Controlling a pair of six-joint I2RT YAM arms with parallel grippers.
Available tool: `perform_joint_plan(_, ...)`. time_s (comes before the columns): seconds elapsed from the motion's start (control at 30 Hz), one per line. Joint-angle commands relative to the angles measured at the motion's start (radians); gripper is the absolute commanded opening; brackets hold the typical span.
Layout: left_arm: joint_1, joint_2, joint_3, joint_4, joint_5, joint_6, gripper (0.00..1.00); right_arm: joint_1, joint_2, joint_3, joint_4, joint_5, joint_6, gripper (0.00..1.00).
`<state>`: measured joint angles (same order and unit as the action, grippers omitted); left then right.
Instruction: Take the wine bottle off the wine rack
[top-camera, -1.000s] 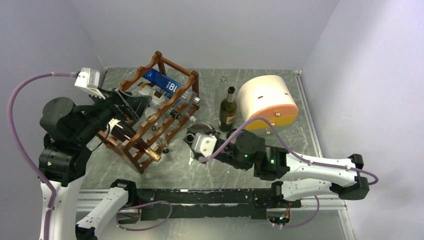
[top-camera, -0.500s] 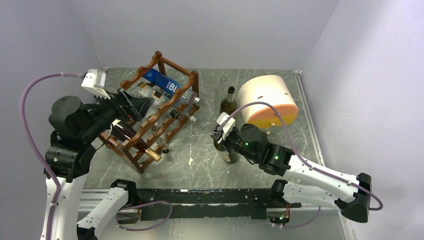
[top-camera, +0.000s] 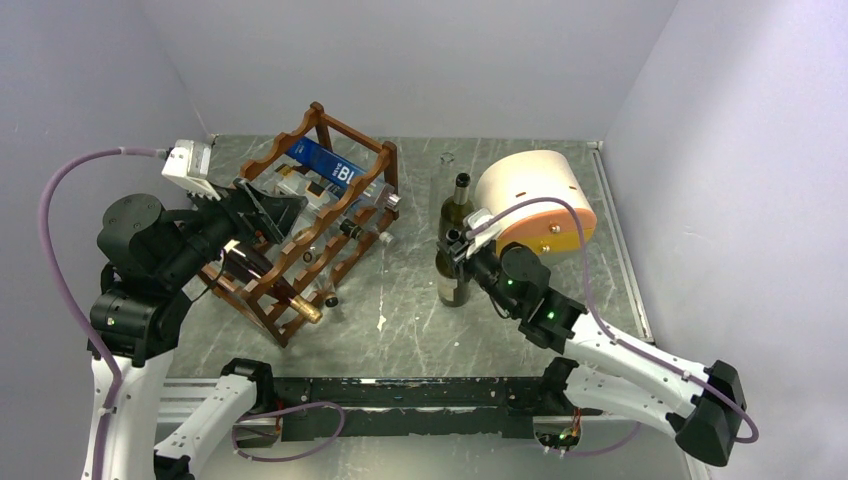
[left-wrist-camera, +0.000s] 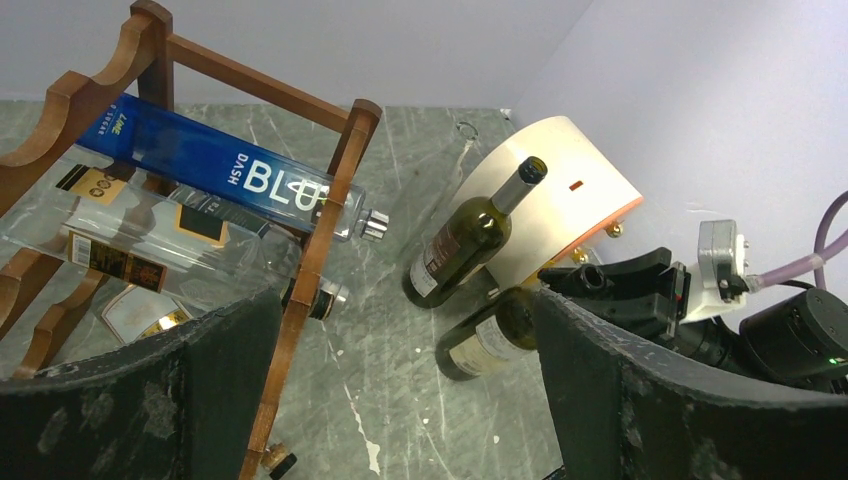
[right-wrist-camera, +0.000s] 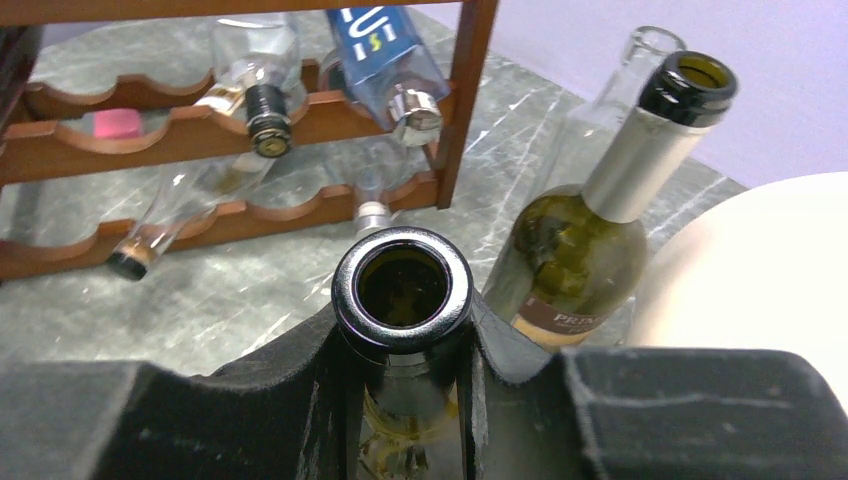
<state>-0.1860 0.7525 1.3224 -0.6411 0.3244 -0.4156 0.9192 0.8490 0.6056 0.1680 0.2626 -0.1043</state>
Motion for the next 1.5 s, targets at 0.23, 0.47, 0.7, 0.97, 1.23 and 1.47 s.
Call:
perform_joint_plan(0.23,0.004,-0.017,-0.003,-0.002,-0.029,0.006,0.99,-0.131,0.037,-0.014,0.239,0.041,-0.031,0.0)
perform_joint_plan(0.47,0.004,-0.011,-0.002,-0.003,-0.019,0.004,0.99,-0.179,0.045,-0.042,0.221,0.0,0.027,0.0)
perform_joint_plan(0.7,0.004,-0.008,-0.012,0.005,-0.012,0.0,0.99,-0.182,0.028,-0.046,0.179,-0.006,0.057,0.3)
perform_joint_plan(0.97,0.004,0.0,-0.007,0.007,0.005,-0.011,0.99,-0.183,-0.004,0.0,0.08,-0.046,0.059,0.76)
perform_joint_plan(1.23,0.003,-0.028,-0.023,-0.008,-0.011,-0.013,0.99,-0.183,-0.043,0.088,-0.042,-0.129,0.033,1.0)
perform_joint_plan(1.47,0.004,-0.044,-0.015,-0.029,-0.022,0.0,0.99,-0.181,-0.099,0.197,-0.192,-0.219,-0.032,1.0)
